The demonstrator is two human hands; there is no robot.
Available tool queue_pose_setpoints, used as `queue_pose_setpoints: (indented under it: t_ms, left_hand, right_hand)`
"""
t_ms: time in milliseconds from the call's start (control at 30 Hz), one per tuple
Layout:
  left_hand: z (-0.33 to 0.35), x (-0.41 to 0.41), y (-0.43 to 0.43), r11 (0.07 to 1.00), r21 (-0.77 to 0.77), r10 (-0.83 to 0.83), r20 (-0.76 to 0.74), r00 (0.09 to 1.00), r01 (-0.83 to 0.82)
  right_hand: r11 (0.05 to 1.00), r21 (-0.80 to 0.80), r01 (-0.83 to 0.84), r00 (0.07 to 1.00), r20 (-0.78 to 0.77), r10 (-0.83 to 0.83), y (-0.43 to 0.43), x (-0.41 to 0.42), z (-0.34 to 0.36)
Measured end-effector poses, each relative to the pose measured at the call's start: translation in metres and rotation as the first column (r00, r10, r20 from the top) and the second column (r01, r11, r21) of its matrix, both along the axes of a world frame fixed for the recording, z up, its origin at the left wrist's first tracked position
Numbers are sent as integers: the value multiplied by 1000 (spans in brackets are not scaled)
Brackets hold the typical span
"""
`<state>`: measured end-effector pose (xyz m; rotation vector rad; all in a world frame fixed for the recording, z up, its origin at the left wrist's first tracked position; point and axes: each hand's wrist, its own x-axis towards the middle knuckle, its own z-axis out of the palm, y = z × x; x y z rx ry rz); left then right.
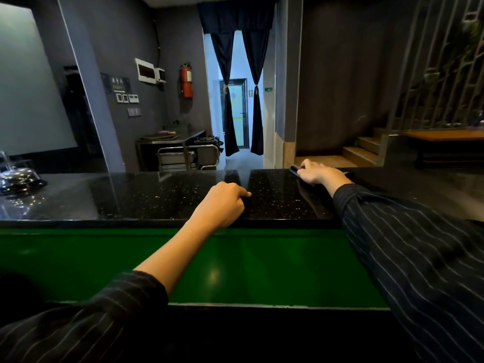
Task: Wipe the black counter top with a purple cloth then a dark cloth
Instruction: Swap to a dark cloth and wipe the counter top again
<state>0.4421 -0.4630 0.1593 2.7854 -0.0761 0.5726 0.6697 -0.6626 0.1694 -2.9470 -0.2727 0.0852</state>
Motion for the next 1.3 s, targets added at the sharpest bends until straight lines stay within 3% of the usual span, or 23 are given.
queue_pose_setpoints:
  t_ms: [133,367,567,733,833,967,1033,1100,1167,1300]
  left_hand:
    - [-1,3,1,1000,25,0,2,1000,0]
    - [1,0,1,1000,28,13,7,1000,-13]
    - [7,-19,2,999,-19,-25,93,995,27]
    - [12,-45,44,995,91,-62,112,992,51]
    - [13,-52,98,993,113,-30,7,1000,29]
    - [0,-64,154,982,185,18,-234,972,27]
    - [-10,-67,159,983,185,35,-227,973,7]
    - [-12,-66,157,982,186,32,-180,983,2]
    - [-11,-66,157,985,171,18,-168,986,11]
    - [-11,-68,160,989,142,-13,-148,989,34]
  right_hand:
    - [998,-56,33,999,13,-32,40,-10,3]
    - [949,-113,-294,956,-14,295,136,-76,2]
    - [904,56,-424,905,-3,425,96,-143,10]
    - [975,52,-214,976,-30,216,19,-159,13]
    - [1000,25,-13,1000,9,13,15,-156,10]
    - [935,-60,348,937,41,-346,65,-167,6]
    - [901,-54,431,902,40,-429,98,-179,7]
    - [945,-46,323,945,60,-320,136,-190,7]
    - [993,-40,107,992,68,-104,176,-203,6]
    - [978,-42,-204,977,62,206,227,-226,3]
